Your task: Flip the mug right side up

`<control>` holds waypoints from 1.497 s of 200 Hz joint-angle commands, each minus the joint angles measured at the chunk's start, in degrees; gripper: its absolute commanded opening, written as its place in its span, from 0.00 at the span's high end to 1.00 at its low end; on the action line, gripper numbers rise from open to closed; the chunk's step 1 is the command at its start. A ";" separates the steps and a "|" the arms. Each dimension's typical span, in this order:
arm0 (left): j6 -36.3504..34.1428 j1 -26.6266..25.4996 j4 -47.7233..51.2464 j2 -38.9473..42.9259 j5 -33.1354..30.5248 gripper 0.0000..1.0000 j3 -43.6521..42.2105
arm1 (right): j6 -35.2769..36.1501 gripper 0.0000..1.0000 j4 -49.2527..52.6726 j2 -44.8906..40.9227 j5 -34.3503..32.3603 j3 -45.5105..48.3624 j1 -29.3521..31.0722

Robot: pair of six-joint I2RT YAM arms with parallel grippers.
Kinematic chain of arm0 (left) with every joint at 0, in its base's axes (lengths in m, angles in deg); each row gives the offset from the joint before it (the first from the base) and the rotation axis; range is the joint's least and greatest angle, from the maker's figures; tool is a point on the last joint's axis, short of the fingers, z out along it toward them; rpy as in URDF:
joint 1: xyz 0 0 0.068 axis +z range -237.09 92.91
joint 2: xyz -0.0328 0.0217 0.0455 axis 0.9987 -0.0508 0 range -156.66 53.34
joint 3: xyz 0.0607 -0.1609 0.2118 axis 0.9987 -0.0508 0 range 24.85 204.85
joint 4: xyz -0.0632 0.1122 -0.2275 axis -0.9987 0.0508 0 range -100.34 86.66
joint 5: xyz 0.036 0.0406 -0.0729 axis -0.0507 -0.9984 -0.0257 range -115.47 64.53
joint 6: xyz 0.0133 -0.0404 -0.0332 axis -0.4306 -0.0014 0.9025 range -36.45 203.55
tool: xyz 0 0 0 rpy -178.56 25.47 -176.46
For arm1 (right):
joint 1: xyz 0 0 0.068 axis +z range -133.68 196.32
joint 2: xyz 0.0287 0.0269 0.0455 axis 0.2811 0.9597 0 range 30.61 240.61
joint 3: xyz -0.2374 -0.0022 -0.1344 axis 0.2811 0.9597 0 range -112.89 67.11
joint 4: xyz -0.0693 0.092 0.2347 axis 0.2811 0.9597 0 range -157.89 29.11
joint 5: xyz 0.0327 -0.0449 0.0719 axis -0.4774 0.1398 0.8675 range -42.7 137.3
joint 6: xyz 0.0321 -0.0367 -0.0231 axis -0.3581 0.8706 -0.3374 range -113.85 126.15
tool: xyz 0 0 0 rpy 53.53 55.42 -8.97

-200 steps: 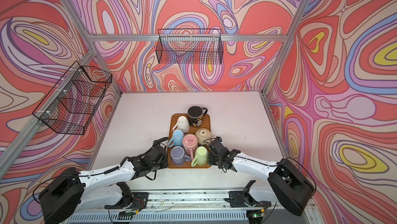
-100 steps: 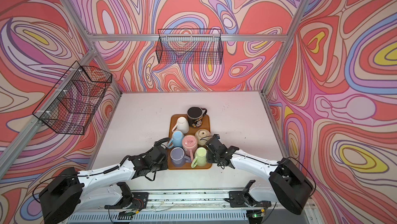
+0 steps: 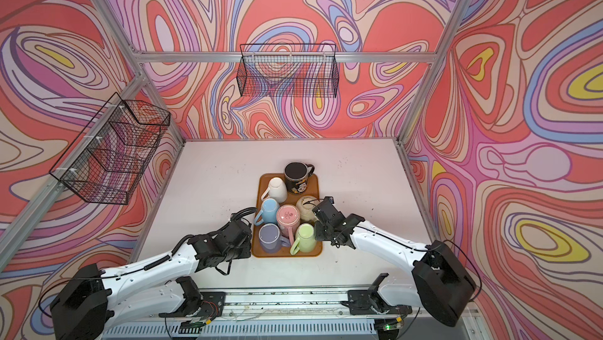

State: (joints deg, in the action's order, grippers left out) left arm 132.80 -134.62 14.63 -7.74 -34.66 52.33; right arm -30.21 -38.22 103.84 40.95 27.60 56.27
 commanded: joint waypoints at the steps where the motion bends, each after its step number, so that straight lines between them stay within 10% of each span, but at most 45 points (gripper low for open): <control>1: -1.98 0.52 5.39 2.41 -2.47 0.64 3.39 | 2.13 0.79 3.16 -1.15 -1.02 -2.19 -0.91; 123: -18.04 1.32 12.81 -1.92 -2.89 0.48 18.71 | 15.19 0.63 10.11 -8.09 0.58 -10.18 -1.62; 299: -52.77 14.61 15.07 -12.71 19.55 0.45 30.55 | 21.42 0.46 -6.19 -13.41 14.30 -12.02 -1.61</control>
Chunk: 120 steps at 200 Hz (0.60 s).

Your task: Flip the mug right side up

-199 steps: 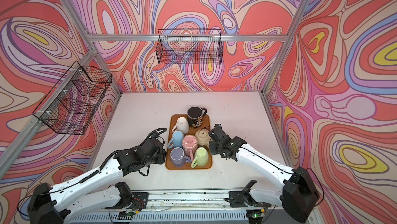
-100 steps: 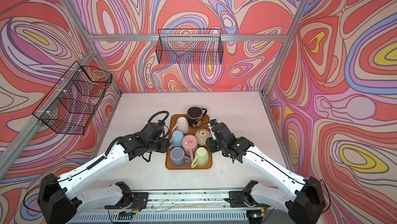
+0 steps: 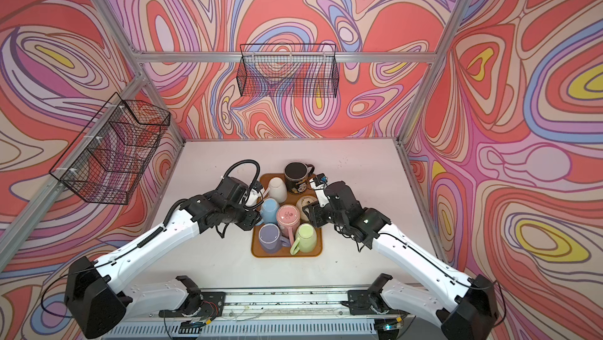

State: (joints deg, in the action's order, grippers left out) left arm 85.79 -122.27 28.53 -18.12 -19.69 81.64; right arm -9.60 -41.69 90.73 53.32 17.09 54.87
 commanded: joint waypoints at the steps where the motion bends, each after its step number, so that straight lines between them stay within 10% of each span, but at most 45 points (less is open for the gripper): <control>1: -5.80 2.33 1.23 -2.44 4.71 0.45 1.27 | 0.81 0.46 -2.77 -0.28 1.95 -1.50 -0.22; 120: -8.09 4.68 4.57 -18.42 4.46 0.53 9.91 | -0.65 0.45 -11.78 1.06 3.31 1.06 -0.31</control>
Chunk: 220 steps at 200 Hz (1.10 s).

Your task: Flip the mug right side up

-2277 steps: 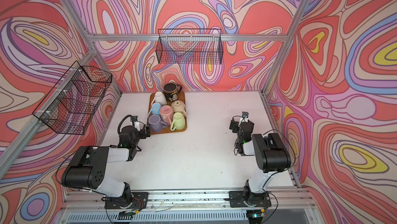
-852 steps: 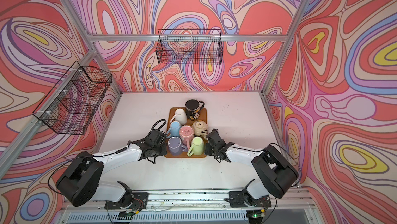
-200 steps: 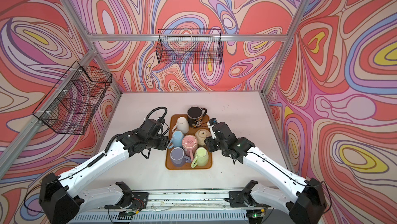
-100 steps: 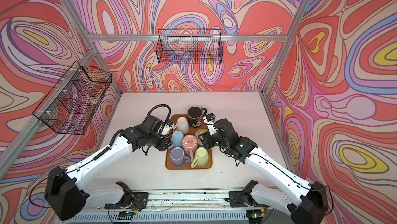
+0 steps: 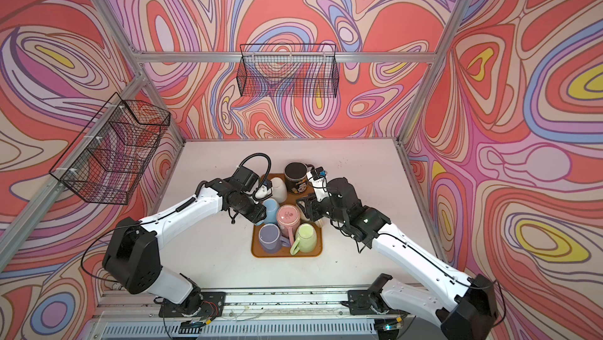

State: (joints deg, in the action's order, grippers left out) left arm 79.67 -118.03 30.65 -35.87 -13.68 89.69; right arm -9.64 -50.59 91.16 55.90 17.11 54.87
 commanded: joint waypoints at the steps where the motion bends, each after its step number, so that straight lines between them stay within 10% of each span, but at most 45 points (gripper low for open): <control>1: -1.99 0.44 2.44 -0.65 -1.66 0.53 1.87 | -0.58 0.45 -2.84 0.66 0.72 1.04 -0.31; 220: -3.28 0.33 0.98 -6.71 -2.37 0.75 3.07 | -2.66 0.44 -6.96 3.22 4.28 3.69 -5.13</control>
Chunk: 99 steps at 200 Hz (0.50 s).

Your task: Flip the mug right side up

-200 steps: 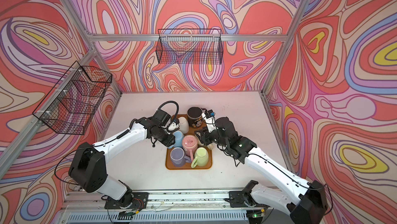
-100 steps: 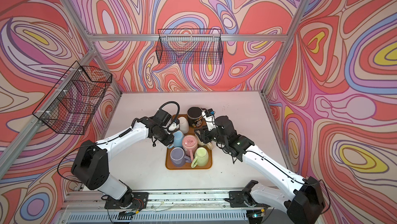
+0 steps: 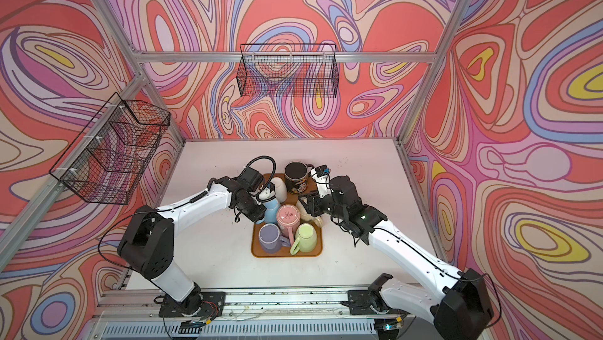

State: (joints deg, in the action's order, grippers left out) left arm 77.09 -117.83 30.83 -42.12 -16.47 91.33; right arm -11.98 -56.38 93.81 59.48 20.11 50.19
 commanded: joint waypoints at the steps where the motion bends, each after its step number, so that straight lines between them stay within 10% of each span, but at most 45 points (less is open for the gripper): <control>1: -0.72 0.14 0.78 -0.45 0.46 0.75 1.40 | -0.37 0.44 -1.15 0.55 0.67 0.73 -0.46; 99: 1.88 0.08 -2.10 3.72 0.14 0.91 -1.61 | -0.62 0.44 -1.01 0.94 1.31 0.68 -0.78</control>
State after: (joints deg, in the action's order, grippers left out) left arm 78.18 -117.83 30.09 -41.33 -16.32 90.60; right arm -12.42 -56.80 94.27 60.31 20.19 49.64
